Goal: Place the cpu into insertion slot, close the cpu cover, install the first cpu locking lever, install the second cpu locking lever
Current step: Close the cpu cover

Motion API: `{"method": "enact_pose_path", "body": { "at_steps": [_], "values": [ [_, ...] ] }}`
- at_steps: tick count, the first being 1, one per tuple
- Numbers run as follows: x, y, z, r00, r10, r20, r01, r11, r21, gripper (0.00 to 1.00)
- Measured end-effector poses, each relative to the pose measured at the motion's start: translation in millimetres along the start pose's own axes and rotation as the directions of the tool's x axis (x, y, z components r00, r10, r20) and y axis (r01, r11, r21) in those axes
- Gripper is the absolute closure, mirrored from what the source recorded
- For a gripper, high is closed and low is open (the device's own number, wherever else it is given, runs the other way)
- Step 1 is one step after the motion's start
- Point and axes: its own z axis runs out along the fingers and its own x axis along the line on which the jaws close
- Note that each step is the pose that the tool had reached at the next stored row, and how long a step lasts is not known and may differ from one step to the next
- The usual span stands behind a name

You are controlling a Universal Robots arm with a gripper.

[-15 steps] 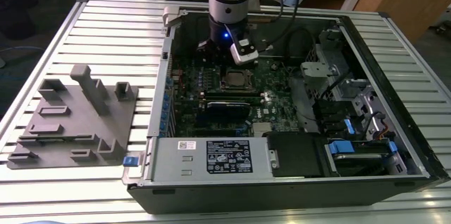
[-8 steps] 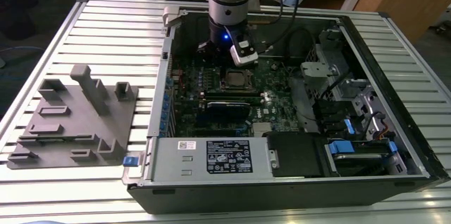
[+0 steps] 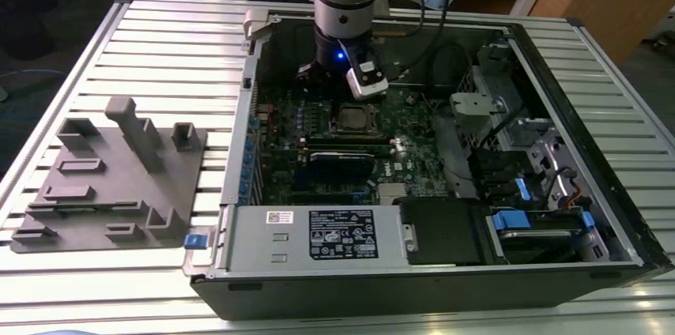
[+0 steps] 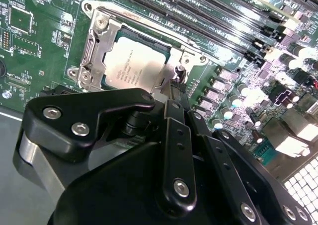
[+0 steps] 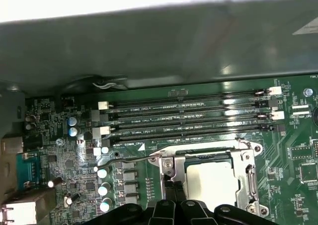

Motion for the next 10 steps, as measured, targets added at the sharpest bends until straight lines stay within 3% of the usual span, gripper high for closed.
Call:
{"method": "enact_pose_path", "body": {
  "at_steps": [10],
  "values": [
    [-1.9, -3.0, 3.7, 1.0, 0.0, -0.0001, 0.0, 1.0, 0.0, 0.89]
  ]
}}
